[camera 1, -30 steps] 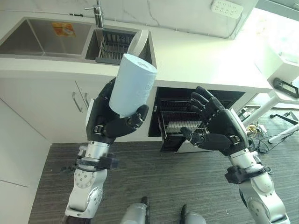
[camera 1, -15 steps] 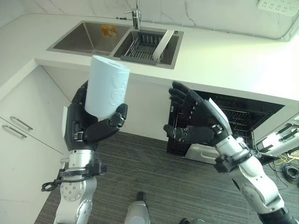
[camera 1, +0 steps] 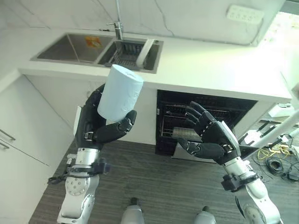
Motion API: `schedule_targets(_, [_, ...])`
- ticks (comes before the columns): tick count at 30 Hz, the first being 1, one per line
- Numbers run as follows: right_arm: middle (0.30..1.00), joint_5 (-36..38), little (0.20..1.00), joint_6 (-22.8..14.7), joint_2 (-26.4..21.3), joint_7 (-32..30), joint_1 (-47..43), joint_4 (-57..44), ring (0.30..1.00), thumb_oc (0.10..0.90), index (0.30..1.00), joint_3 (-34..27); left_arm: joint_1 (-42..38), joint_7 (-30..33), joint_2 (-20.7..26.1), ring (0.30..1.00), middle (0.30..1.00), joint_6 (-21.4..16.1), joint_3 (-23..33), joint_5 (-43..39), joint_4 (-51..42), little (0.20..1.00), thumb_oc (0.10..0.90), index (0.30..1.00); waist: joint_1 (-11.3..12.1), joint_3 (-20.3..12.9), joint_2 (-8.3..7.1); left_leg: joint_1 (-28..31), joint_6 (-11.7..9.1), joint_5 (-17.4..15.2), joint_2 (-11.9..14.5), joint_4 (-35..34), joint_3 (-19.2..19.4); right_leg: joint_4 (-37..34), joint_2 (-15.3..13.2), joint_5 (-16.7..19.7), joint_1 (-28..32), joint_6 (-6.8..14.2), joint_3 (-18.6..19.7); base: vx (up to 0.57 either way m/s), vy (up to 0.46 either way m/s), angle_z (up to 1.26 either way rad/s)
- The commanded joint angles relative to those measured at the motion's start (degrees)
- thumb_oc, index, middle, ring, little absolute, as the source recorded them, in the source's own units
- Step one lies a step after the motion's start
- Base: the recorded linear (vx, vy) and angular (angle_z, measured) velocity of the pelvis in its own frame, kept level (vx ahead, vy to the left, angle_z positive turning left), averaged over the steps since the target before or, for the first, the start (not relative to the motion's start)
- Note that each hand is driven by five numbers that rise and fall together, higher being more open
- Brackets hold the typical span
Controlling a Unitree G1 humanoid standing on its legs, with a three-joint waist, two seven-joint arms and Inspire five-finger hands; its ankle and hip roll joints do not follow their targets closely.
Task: Place the dishes in the dishwasher.
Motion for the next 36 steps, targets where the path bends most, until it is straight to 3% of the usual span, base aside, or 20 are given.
schedule_targets(1, [0.9, 3.5, 0.9, -3.2, -0.8, 0.1, -8.1, -5.9, 0.9, 0.8, 0.9, -3.4, -4.1, 2.2, 0.4, 0.3, 0.3, -6.4, 1.4, -2.8, -9.1, 0.3, 0.4, 0.3, -0.9, -1.6, 0.2, 12.6, 2.5, -12.5, -2.7, 1.8, 5.5, -3.0, 5.1, 3.7, 1.0, -0.7, -1.3, 0.19, -0.442, 0.33])
schedule_targets(5, [0.9, 6.2, 0.9, -2.4, -1.7, 0.0, -6.9, -6.0, 0.9, 0.8, 0.9, -5.6, -3.5, 0.6, -1.6, 0.3, 0.3, -6.2, -0.2, -3.1, -9.8, 0.3, 0.4, 0.3, -2.2, -2.4, 0.0, 12.0, 1.2, -7.9, 0.1, 1.8, 9.1, -3.0, 7.4, 1.4, 3.7, -3.3, -3.3, 0.17, -0.389, -0.01])
schedule_targets(6, [0.9, 5.8, 0.9, -2.9, -2.0, -0.7, -5.8, -6.1, 0.9, 0.8, 0.9, -6.6, -3.9, 0.2, -2.1, 0.3, 0.3, -6.3, -1.3, -2.6, -10.0, 0.3, 0.4, 0.3, -3.2, -2.4, -0.16, 12.1, 1.6, -7.8, -0.3, 1.8, 12.2, -3.0, 7.1, 1.0, 4.7, -3.9, -4.7, 0.11, -0.308, -0.01])
schedule_targets(7, [0.9, 5.8, 0.9, -2.9, -2.1, -0.8, -5.6, -6.1, 0.9, 0.8, 0.9, -6.7, -4.0, 0.3, -2.2, 0.3, 0.3, -6.3, -1.5, -2.5, -9.9, 0.3, 0.4, 0.3, -3.4, -2.3, 0.01, 12.4, 1.6, -8.3, -0.4, 1.8, 12.1, -3.0, 7.1, 0.7, 5.2, -3.8, -5.0, 0.09, -0.247, 0.74])
schedule_targets(8, [0.9, 5.8, 0.9, -2.9, -2.4, -1.1, -5.6, -6.2, 0.9, 0.8, 0.9, -6.7, -4.2, 0.4, -2.3, 0.3, 0.3, -6.3, -1.8, -2.5, -9.7, 0.3, 0.4, 0.3, -3.4, -2.2, 0.15, 12.2, 1.8, -8.9, -1.5, 1.8, 11.7, -3.0, 7.3, 0.7, 5.3, -3.7, -5.1, 0.09, -0.092, 0.71])
schedule_targets(9, [0.9, 6.0, 0.9, -2.6, -2.9, -2.0, -5.9, -6.2, 0.9, 0.8, 0.9, -6.3, -3.9, 0.6, -2.4, 0.3, 0.3, -6.5, -1.8, -2.5, -9.6, 0.3, 0.4, 0.3, -2.9, -2.2, 1.3, 10.3, 2.7, -10.7, -6.9, 1.8, 8.4, -3.0, 8.5, 0.8, 4.7, -3.1, -4.4, 0.08, -0.084, 0.81])
schedule_targets(12, [0.9, 2.6, 0.9, -3.6, -0.9, -3.1, -4.8, -6.4, 0.9, 0.8, 0.9, -4.8, -3.1, -2.0, -2.7, 0.3, 0.3, -6.3, -1.4, -3.2, -9.3, 0.3, 0.4, 0.3, -2.8, -3.1, 2.67, 5.5, 2.9, -10.2, -9.1, 1.8, 4.4, -3.0, 10.7, 1.7, 3.4, -3.1, -4.5, 0.15, -0.036, 0.09])
schedule_targets(18, [0.9, 2.3, 0.9, -3.7, -0.9, -4.6, -5.4, -5.8, 0.9, 0.8, 0.9, -5.1, -5.9, -1.4, -2.0, 0.3, 0.3, -5.0, -2.6, -2.8, -8.2, 0.3, 0.4, 0.3, -3.5, -4.1, 1.91, 5.9, 4.0, -11.8, -9.6, 1.8, 5.0, -3.0, 9.8, 0.9, 3.9, -2.8, -5.3, 0.13, 0.14, 0.02])
schedule_targets(25, [0.9, 1.5, 0.9, -4.3, 0.4, -5.7, -5.1, -6.1, 0.9, 0.8, 0.9, -5.1, -6.9, -1.6, -1.4, 0.3, 0.3, -4.8, -2.7, -2.0, -7.5, 0.3, 0.4, 0.3, -2.8, -2.6, 1.49, 8.2, 6.2, -13.5, -11.8, 1.8, 4.7, -3.0, 7.3, 4.2, 5.4, -2.0, -7.7, 0.13, 0.199, -0.1])
schedule_targets(26, [0.9, 1.2, 0.9, -4.2, 0.8, -5.7, -5.3, -6.1, 0.9, 0.8, 0.9, -4.9, -6.7, -1.6, -1.3, 0.3, 0.3, -4.8, -2.5, -1.7, -7.6, 0.3, 0.4, 0.3, -2.5, -2.4, 1.68, 8.2, 6.7, -13.4, -12.2, 1.8, 4.3, -3.0, 7.5, 5.1, 6.2, -2.2, -8.0, 0.18, 0.283, 0.05])
schedule_targets(27, [0.9, 1.3, 0.9, -4.2, 1.3, -5.8, -6.0, -5.5, 0.9, 0.8, 0.9, -3.8, -6.5, -1.4, -0.6, 0.3, 0.3, -5.2, -2.2, -0.2, -7.4, 0.3, 0.4, 0.3, -1.7, -1.6, 2.74, 8.5, 7.9, -12.8, -12.1, 1.8, 3.1, -3.0, 9.8, 7.7, 10.3, -2.7, -9.0, 0.16, 0.248, -0.01])
schedule_targets(29, [0.9, 1.6, 0.9, -4.8, 1.3, -6.1, -6.1, -5.0, 0.9, 0.8, 0.9, -3.1, -6.2, -1.0, -0.3, 0.3, 0.3, -6.6, -2.3, 2.7, -6.9, 0.3, 0.4, 0.3, -1.6, -1.2, 3.23, 8.2, 8.3, -11.9, -11.8, 1.8, 2.9, -2.2, 11.2, 9.6, 10.9, -3.6, -9.5, 0.12, 0.116, -0.14])
schedule_targets(30, [0.9, 1.9, 0.9, -5.1, 1.6, -5.9, -6.3, -4.4, 0.9, 0.8, 0.9, -2.8, -6.1, -1.0, -0.2, 0.3, 0.3, -6.8, -2.3, 3.1, -6.6, 0.3, 0.4, 0.3, -1.5, -1.0, 3.14, 8.3, 8.3, -11.8, -11.6, 1.8, 3.5, -2.8, 11.3, 10.2, 10.8, -3.8, -9.7, 0.12, -0.013, -0.35])
schedule_targets(32, [0.9, 2.3, 0.9, -6.3, 2.1, -4.1, -6.0, -2.7, 0.9, 0.8, 0.9, -2.2, -6.2, -1.2, -0.2, 0.3, 0.3, -6.6, -1.7, 1.5, -6.2, 0.3, 0.4, 0.3, -1.3, -0.7, 1.82, 8.3, 7.7, -11.8, -12.3, 1.8, 4.9, -3.0, 9.5, 6.7, 7.7, -4.1, -9.0, 0.12, -0.119, -0.44])
schedule_targets(36, [0.9, 1.9, 0.9, -5.4, 2.5, -3.3, -6.2, -2.8, 0.9, 0.8, 0.9, -1.9, -6.7, -0.1, 0.0, 0.3, 0.3, -5.9, -1.6, 1.4, -6.7, 0.3, 0.4, 0.3, -2.3, -1.0, 0.77, 9.4, 7.2, -13.1, -12.7, 1.8, 6.4, -3.0, 6.5, 8.6, 0.0, -2.0, -6.1, 0.14, -0.165, -0.51])
